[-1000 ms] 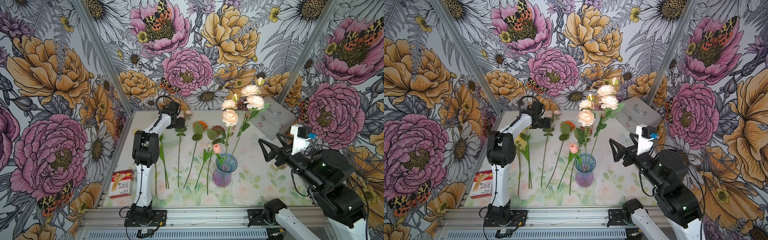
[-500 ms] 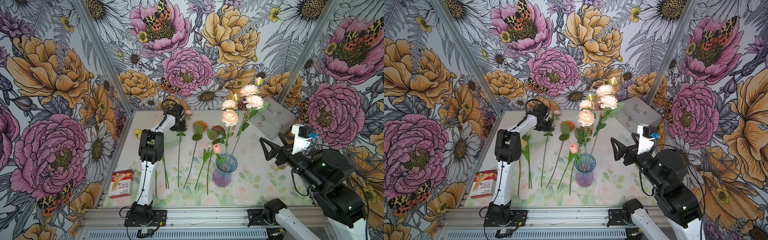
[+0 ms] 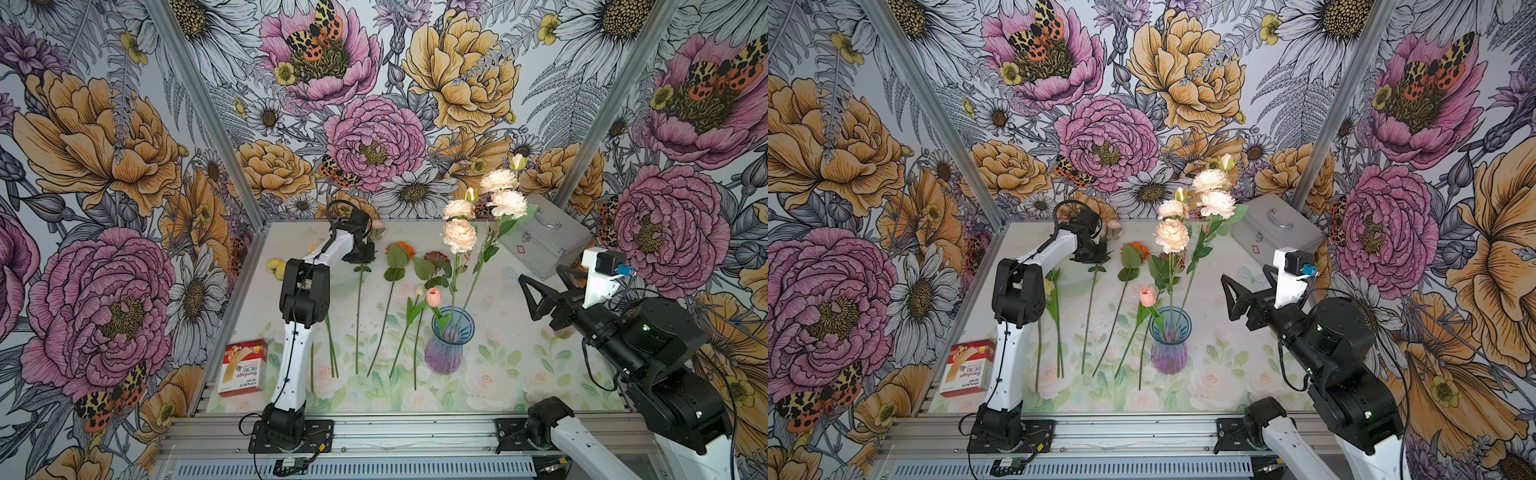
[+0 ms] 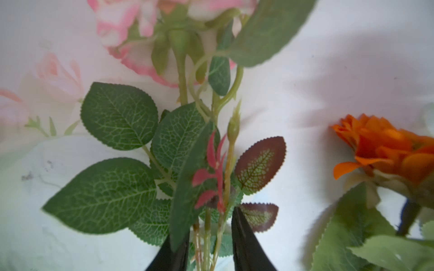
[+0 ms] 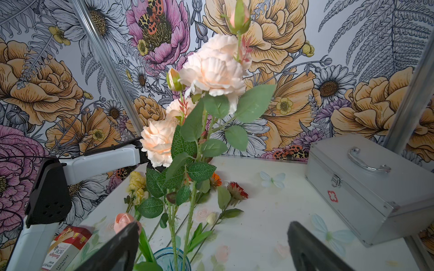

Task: Place the pink flowers into the vase
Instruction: Pick up the flower at the center of the board.

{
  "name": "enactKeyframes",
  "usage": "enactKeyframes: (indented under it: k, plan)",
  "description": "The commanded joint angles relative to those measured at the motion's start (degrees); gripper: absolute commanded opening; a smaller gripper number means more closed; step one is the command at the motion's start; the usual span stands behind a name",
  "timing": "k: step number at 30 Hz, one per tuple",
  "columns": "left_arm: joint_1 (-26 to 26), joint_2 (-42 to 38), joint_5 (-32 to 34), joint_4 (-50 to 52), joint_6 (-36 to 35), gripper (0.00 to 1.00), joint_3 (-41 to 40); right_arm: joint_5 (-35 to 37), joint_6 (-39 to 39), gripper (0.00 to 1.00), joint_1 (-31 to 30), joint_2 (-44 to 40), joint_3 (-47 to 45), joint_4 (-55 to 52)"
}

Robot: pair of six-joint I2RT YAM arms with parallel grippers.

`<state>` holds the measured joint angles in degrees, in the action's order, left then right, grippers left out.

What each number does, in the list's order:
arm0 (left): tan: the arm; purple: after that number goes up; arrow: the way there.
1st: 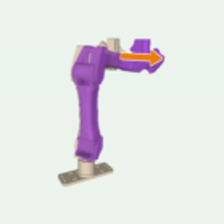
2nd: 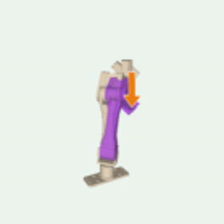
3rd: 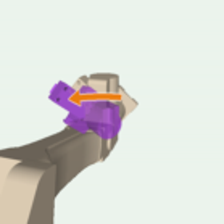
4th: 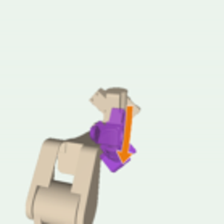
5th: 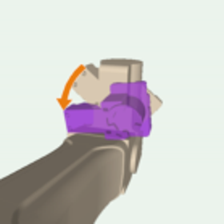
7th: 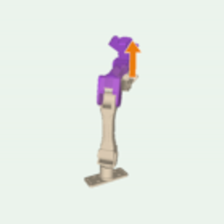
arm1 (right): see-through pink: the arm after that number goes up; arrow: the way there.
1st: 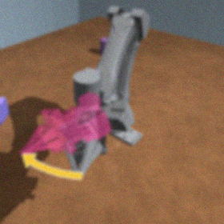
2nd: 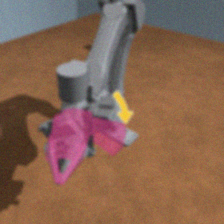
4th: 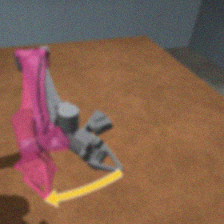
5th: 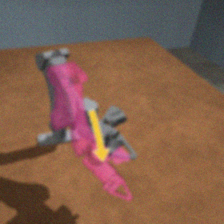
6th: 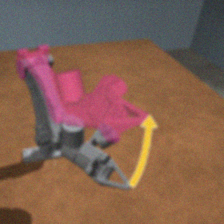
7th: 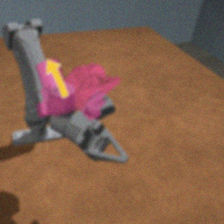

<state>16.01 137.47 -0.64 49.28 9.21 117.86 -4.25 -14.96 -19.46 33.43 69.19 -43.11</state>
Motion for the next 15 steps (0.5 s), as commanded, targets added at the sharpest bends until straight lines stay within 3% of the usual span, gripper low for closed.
enactKeyframes:
  k: [1,9,15]
  plan:
    - [0.5,1.8,-0.1,0.2,0.3,0.32,-0.2,0.6,-0.1,1.0,0.3,-1.4,0.8,-0.1]
    - [1.0,2.7,2.1,0.7,0.2,0.4,-0.4,0.7,-1.0,1.0,0.2,-2.6,0.8,-0.2]
    - [1.0,3.1,2.3,1.2,0.3,0.35,-0.4,0.7,-1.1,1.0,0.3,-2.7,0.9,-0.2]
